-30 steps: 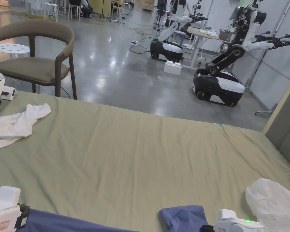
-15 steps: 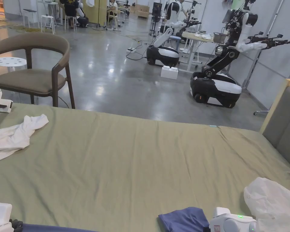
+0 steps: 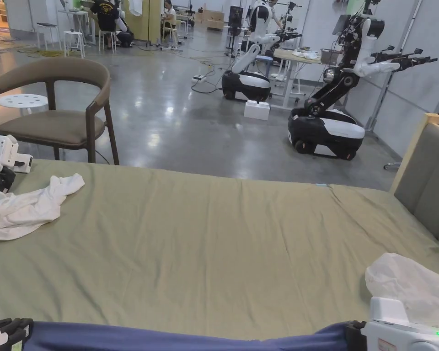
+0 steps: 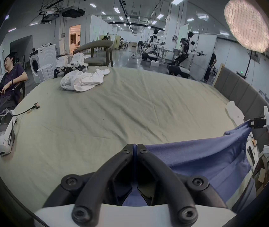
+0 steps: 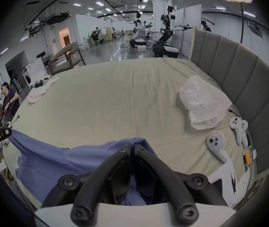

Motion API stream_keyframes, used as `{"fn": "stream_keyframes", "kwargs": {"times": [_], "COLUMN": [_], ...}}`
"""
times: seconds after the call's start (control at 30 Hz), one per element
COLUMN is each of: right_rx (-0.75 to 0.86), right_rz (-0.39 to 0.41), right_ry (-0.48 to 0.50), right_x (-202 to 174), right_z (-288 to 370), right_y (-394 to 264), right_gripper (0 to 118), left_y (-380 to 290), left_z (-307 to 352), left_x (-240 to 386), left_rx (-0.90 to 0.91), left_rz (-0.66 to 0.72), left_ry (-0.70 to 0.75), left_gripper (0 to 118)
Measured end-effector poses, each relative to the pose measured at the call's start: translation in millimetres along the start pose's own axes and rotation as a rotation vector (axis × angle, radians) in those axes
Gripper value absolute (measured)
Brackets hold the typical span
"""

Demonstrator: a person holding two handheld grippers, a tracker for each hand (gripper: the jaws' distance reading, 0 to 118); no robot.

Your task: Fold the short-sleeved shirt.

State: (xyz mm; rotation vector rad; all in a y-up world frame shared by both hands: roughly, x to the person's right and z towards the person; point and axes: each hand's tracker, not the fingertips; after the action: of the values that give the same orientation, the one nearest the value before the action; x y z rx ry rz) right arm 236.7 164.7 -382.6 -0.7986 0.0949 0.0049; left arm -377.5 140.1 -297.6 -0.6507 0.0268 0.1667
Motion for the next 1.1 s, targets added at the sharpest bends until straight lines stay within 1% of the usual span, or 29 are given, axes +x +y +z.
{"fn": "stream_keyframes", "kwargs": {"times": [0.03,0.13,0.23,0.37,0.47,0.57,0.7,0.77,0.9,0.93,1.0,1.03,1.07,1.1], "right_rx": [0.010,0.017,0.010,-0.048,-0.099,-0.163,-0.243,-0.251,-0.269,-0.267,-0.253,-0.257,-0.254,-0.239], "right_rz": [0.002,0.042,0.058,0.100,0.107,0.131,0.107,0.101,0.093,0.093,0.089,0.090,0.109,0.136], "right_ry": [0.000,-0.010,-0.013,-0.044,-0.055,-0.081,-0.083,-0.087,-0.088,-0.089,-0.103,-0.127,-0.162,-0.186], "right_x": [1,2,3,2,1,0,2,1,-4,-5,-6,-9,-13,-16], "right_z": [10,40,62,81,87,84,66,57,43,41,39,41,46,53], "right_y": [-4,-22,-44,-81,-111,-141,-173,-184,-193,-194,-196,-194,-191,-187], "right_gripper": [1,1,1,1,1,1,1,1,2,3,11,20,45,61], "left_y": [-3,-16,-31,-59,-85,-111,-137,-148,-156,-156,-155,-154,-151,-148], "left_z": [9,28,49,67,74,71,66,60,48,46,46,47,50,52], "left_x": [-2,-14,-18,-26,-30,-33,-23,-19,-11,-9,-4,-2,-1,0], "left_rx": [0.020,0.036,0.039,0.003,-0.051,-0.147,-0.245,-0.295,-0.322,-0.323,-0.324,-0.313,-0.285,-0.254], "left_rz": [0.003,-0.006,-0.014,-0.029,-0.046,-0.066,-0.084,-0.119,-0.163,-0.164,-0.174,-0.172,-0.159,-0.139], "left_ry": [-0.011,-0.031,-0.051,-0.066,-0.059,-0.047,-0.012,0.011,0.043,0.052,0.076,0.080,0.099,0.108], "left_gripper": [0,0,0,0,0,0,0,0,1,4,16,24,39,52]}}
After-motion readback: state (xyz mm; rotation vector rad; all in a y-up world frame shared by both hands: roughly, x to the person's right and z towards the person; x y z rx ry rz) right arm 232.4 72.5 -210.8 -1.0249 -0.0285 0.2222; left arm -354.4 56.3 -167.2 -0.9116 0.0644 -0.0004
